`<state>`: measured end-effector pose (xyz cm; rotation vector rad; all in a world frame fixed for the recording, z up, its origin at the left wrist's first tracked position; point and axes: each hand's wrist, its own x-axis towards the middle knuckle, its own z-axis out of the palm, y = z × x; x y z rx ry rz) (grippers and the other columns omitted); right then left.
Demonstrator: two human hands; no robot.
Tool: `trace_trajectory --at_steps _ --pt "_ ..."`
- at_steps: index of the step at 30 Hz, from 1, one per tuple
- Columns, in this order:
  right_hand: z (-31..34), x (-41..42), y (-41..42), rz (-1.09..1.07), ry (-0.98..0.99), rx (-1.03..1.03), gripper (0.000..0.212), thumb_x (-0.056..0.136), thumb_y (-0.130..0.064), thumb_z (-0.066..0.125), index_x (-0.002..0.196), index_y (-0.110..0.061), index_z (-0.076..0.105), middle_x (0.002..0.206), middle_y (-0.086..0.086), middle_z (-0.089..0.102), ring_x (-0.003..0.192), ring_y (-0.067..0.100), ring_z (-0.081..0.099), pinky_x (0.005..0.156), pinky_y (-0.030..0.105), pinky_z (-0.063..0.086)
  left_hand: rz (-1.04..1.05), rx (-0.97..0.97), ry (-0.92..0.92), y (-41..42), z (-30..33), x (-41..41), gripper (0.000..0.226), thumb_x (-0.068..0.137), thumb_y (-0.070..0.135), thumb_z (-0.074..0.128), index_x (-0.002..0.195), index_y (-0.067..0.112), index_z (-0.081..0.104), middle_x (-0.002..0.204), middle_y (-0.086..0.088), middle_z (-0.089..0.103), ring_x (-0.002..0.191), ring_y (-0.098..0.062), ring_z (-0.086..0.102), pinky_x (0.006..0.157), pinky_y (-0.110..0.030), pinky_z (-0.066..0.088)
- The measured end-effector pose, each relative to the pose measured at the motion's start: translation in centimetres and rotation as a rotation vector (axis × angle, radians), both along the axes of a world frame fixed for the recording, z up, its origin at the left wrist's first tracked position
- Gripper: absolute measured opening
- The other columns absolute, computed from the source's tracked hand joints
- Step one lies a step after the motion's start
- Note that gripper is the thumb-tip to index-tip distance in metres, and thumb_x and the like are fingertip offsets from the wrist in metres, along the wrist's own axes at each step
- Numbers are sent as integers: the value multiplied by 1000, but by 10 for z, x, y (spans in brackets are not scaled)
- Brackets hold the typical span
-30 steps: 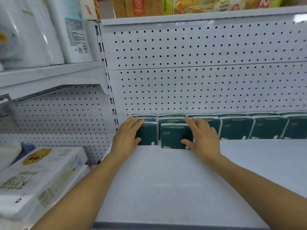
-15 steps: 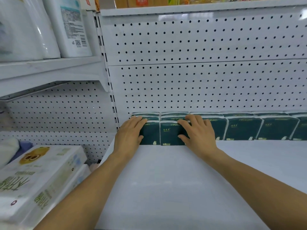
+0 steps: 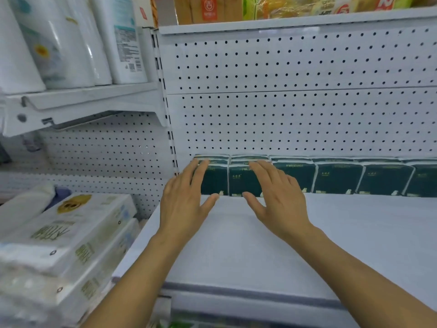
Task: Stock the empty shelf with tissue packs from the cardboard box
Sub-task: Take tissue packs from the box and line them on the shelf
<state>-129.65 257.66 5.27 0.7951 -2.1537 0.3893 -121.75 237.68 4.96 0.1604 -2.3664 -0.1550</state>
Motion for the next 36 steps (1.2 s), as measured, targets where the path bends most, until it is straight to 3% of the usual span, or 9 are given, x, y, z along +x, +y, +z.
trace_trajectory --at_steps 6,8,13,17,22,30,36 --pt "-18 78 20 177 1 -27 53 92 -42 57 137 -17 47 133 5 56 116 24 53 90 40 47 76 -48 59 28 -24 97 70 90 55 52 149 22 31 145 -6 49 124 -27 50 104 -41 38" --pt "-28 103 22 233 -13 -7 54 92 -44 50 138 -15 47 133 7 56 115 25 52 88 40 46 97 -49 29 32 -35 132 70 91 56 48 149 22 31 145 -6 49 124 -27 49 104 -42 36" --pt "-66 167 14 406 -80 71 52 91 -38 55 137 -13 49 133 9 56 116 29 52 87 43 43 148 -54 -50 31 -73 219 69 90 49 56 147 15 40 138 -8 54 121 -27 50 100 -41 38" --pt "-95 212 -15 495 -102 161 49 92 -39 53 133 -13 53 127 8 59 111 29 55 82 41 42 229 -35 -176 12 -107 274 68 91 53 47 147 15 40 137 -7 55 120 -27 50 99 -40 37" --pt "-135 256 -67 576 -226 248 44 92 -41 48 128 -16 55 120 6 60 105 31 57 76 40 44 319 99 -324 -31 -139 333 72 88 46 66 148 19 38 137 -6 55 121 -30 53 98 -45 43" --pt "-213 321 -137 562 -479 325 31 88 -33 63 115 -19 64 105 1 65 96 27 62 70 37 49 440 350 -569 -125 -205 433 62 94 48 55 149 26 35 145 -1 46 133 -25 42 106 -44 39" --pt "-277 355 -160 489 -743 554 26 97 -37 52 119 -28 62 118 -2 63 110 22 56 77 35 49 396 600 -747 -164 -279 471 50 94 40 60 139 19 52 138 -7 55 126 -26 50 97 -43 48"
